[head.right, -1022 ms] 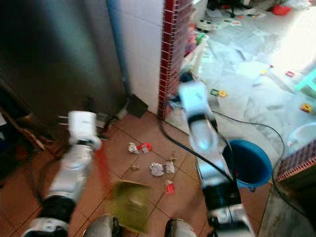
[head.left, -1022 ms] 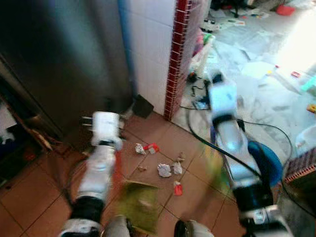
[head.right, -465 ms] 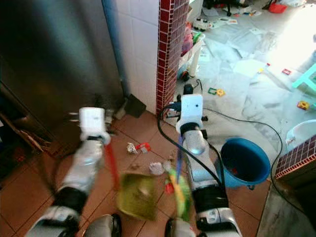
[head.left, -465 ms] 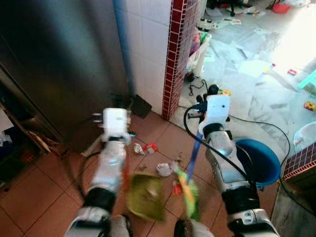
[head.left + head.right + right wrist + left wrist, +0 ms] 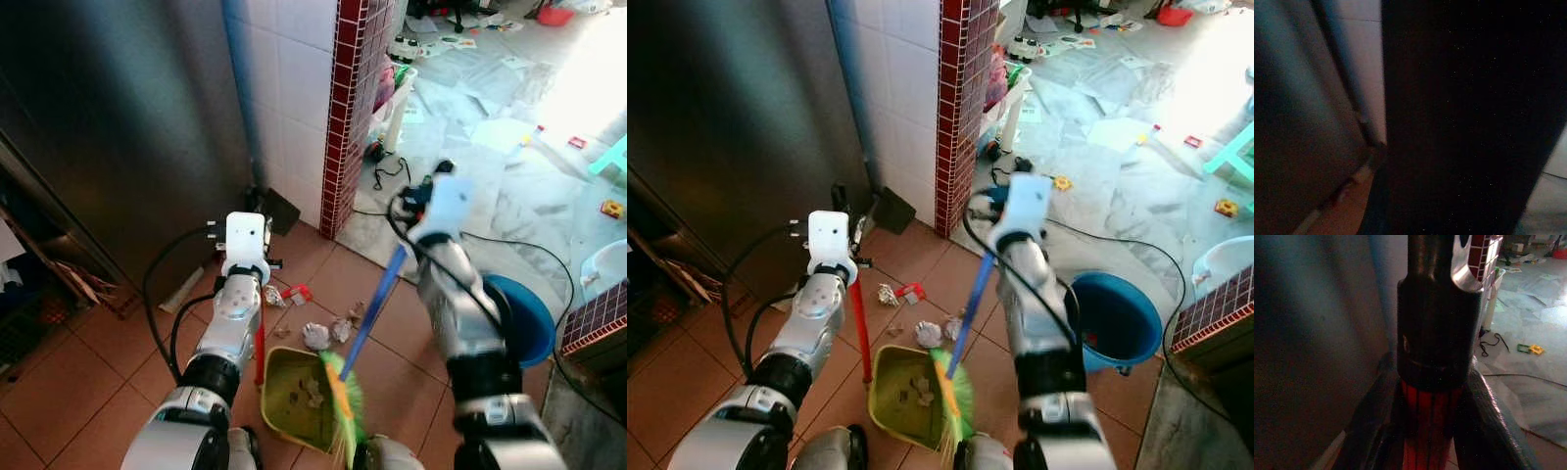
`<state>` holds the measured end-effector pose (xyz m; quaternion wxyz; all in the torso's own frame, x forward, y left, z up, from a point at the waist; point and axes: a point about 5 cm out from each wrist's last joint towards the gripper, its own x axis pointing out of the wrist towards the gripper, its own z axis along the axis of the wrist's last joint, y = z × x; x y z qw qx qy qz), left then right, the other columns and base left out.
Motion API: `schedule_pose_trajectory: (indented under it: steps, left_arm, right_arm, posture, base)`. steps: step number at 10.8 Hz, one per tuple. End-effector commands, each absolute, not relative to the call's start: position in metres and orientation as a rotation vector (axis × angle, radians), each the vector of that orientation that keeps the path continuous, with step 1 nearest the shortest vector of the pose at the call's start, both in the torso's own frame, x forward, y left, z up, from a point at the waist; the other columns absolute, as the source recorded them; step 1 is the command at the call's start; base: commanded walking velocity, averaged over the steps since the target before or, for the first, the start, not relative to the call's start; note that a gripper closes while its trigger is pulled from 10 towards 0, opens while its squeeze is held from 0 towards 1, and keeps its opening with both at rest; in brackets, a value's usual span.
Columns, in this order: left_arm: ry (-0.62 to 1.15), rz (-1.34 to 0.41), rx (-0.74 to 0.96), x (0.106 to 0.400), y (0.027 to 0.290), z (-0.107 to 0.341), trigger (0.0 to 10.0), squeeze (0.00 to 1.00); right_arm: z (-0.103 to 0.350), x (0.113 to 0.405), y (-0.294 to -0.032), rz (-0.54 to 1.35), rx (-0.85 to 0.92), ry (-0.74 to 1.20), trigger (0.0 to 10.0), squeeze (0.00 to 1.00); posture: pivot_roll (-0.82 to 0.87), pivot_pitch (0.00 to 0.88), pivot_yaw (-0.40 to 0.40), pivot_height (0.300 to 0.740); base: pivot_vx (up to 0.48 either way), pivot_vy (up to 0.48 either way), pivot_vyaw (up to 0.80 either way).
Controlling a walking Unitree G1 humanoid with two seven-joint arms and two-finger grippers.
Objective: Sweep floor
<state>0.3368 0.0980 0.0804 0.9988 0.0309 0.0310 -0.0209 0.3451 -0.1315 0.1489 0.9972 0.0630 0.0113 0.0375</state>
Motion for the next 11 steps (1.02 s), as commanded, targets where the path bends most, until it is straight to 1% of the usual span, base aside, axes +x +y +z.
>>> schedule_pose_trajectory:
  steps: [1,2,3,6,8,9,11]
  left_arm:
    - [0.063,-0.037,0.086,0.338,0.099,0.08,10.0,0.0]
    - [0.065,-0.038,0.086,0.339,0.099,0.079,10.0,0.0]
    - [0.066,-0.037,0.086,0.339,0.099,0.079,10.0,0.0]
    - [0.071,-0.039,0.079,0.34,0.098,0.076,10.0,0.0]
    - [0.061,-0.046,0.062,0.34,0.099,0.078,10.0,0.0]
    - [0.047,-0.061,0.04,0.341,0.099,0.081,10.0,0.0]
    - [0.047,-0.078,0.03,0.34,0.1,0.081,10.0,0.0]
  right_arm:
    - [0.161,0.348,-0.125,0.136,0.185,0.028,10.0,0.0]
    - [0.168,0.35,-0.119,0.224,0.207,0.064,10.0,0.0]
    - [0.176,0.35,-0.116,0.268,0.23,0.062,10.0,0.0]
    - [0.216,0.351,-0.111,0.35,0.327,-0.07,10.0,0.0]
    - [0.234,0.35,-0.119,0.342,0.217,-0.206,10.0,0.0]
    - [0.244,0.348,-0.126,0.307,0.153,-0.285,10.0,0.0]
    - [0.251,0.35,-0.141,0.23,0.113,-0.34,10.0,0.0]
  posture:
    - [-0.08,0.075,0.013,0.74]
    - [-0.09,0.076,0.014,0.74]
    - [-0.09,0.075,0.015,0.74]
    - [-0.09,0.073,0.02,0.74]
    - [-0.08,0.066,0.02,0.74]
    - [-0.08,0.065,0.02,0.74]
    - [-0.07,0.063,0.022,0.74]
  base:
    - [0.0,0.0,0.0]
    - [0.0,0.0,0.0]
    - [0.0,0.0,0.0]
    - [0.0,0.0,0.0]
    - [0.0,0.0,0.0]
    - [0.0,0.0,0.0]
    - [0.0,0.0,0.0]
